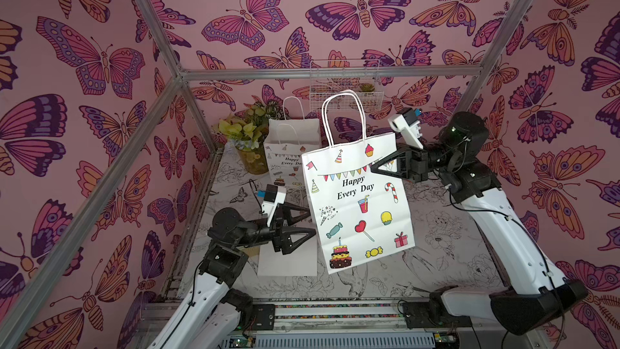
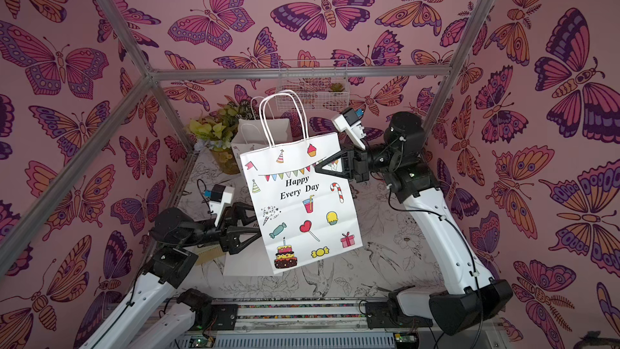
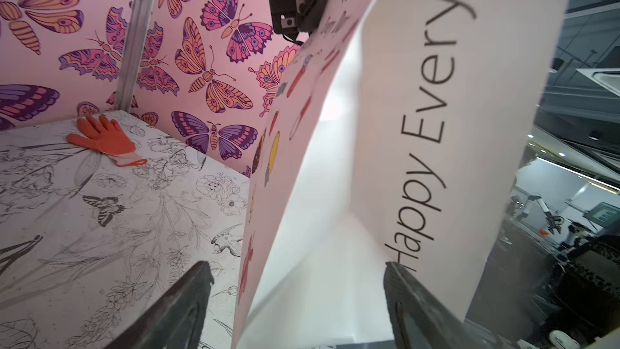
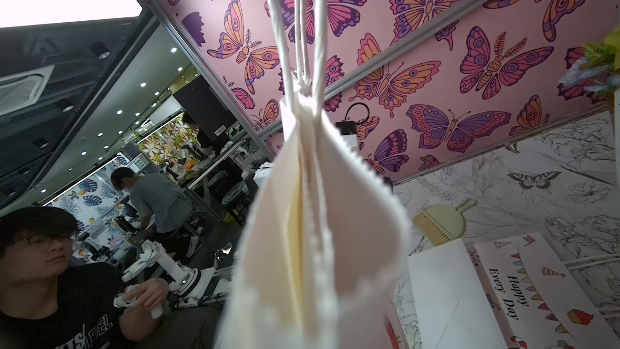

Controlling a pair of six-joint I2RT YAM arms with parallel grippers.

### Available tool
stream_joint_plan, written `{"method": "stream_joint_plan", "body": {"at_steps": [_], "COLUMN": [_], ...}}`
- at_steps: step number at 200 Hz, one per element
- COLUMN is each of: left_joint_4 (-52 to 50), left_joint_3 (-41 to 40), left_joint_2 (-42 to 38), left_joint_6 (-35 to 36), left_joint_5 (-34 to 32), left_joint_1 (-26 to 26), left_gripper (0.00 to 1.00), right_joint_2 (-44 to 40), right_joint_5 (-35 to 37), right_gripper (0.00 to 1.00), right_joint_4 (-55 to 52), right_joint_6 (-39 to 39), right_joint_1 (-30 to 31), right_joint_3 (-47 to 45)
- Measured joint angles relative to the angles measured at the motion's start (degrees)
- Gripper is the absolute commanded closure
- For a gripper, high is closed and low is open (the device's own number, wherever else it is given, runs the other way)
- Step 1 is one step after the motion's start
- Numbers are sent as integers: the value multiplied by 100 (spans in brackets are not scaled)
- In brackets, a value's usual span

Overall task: Put away the paper bag
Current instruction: Press the paper bag.

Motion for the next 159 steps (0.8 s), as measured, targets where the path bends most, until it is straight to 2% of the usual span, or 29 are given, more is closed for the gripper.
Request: {"method": "stream_joint_plan", "body": {"at_steps": [30, 75, 87, 106, 123, 130, 142, 151, 159], "left_joint_4": [-7, -7, -7, 2, -4, -11, -31, -44, -39], "left_joint_3": [24, 127, 144, 157, 166, 166, 166, 168, 173], "left_joint_2": [302, 446, 446, 439, 417, 417, 417, 415, 415], "left_joint_6": [151, 321, 332, 356, 374, 374, 367, 367, 363], "left_joint_5": [-70, -229, -258, -291, -302, -304, -317, -354, -387], "left_joint_1": [-313, -535, -549, -566, -577, -579, -579, -577, -579], "left_gripper": [32, 75, 83, 88, 89, 85, 69, 52, 42], "right_joint_2": [42, 39, 39, 15, -72, -109, -184, -264, -345], "right_joint_5": [168, 339, 409, 577, 776, 850, 949, 1023, 1078], "right_gripper": [100, 100, 100, 100, 100, 100, 100, 100, 100], "right_joint_4": [415, 1027, 1088, 1080, 901, 765, 575, 457, 339], "right_joint_6": [391, 918, 1001, 1001, 896, 802, 649, 557, 466], "right_joint_1": [133, 254, 256, 254, 249, 247, 247, 249, 251], "right_joint_3": [-48, -278, -299, -326, -426, -437, -461, -527, -597]}}
